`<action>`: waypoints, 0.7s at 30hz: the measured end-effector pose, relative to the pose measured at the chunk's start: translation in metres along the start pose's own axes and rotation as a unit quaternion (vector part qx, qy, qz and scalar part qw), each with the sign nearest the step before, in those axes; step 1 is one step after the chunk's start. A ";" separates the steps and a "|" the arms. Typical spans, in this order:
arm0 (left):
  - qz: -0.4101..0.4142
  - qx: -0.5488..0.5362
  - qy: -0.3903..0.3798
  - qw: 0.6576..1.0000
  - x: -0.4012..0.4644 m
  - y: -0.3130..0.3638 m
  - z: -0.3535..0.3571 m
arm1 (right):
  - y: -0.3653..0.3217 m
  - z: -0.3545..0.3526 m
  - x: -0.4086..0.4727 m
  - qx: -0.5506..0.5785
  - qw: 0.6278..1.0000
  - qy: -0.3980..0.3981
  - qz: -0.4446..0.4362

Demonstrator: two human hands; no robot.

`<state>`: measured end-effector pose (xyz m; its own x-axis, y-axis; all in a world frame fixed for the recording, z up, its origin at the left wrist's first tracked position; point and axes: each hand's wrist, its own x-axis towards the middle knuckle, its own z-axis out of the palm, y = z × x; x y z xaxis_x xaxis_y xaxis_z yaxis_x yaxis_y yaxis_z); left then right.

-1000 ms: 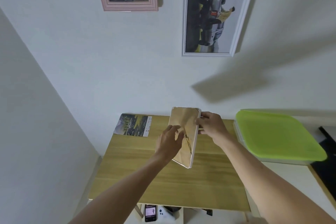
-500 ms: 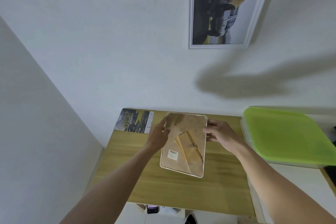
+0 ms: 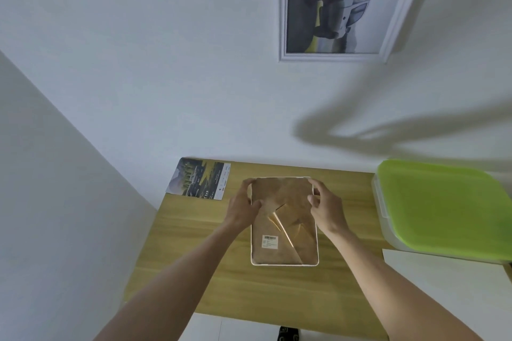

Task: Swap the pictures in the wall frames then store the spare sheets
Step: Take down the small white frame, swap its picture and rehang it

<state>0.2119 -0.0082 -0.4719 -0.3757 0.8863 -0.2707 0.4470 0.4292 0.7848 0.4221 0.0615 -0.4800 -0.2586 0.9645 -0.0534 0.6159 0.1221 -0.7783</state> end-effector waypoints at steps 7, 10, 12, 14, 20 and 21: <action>-0.042 -0.011 -0.017 0.999 0.013 0.005 0.004 | 0.005 -0.007 0.016 0.001 0.997 -0.041 0.063; -0.060 -0.030 -0.025 0.997 0.016 0.007 0.004 | 0.008 -0.009 0.022 0.009 0.995 -0.052 0.083; -0.068 -0.038 -0.027 0.997 0.018 0.008 0.005 | 0.009 -0.010 0.024 0.022 0.992 -0.062 0.106; -0.078 -0.051 -0.026 0.995 0.020 0.008 0.007 | 0.012 -0.009 0.025 0.042 0.989 -0.070 0.126; -0.099 -0.092 -0.032 0.990 0.026 0.001 0.004 | 0.024 -0.007 0.033 0.184 0.961 -0.090 0.188; -0.111 -0.105 -0.029 0.988 0.027 0.000 0.002 | 0.027 -0.007 0.034 0.201 0.956 -0.089 0.193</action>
<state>0.2038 0.0160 -0.4800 -0.3959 0.7859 -0.4751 0.1792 0.5735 0.7994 0.4347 0.0988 -0.4987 -0.2138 0.8601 -0.4632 0.3635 -0.3701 -0.8549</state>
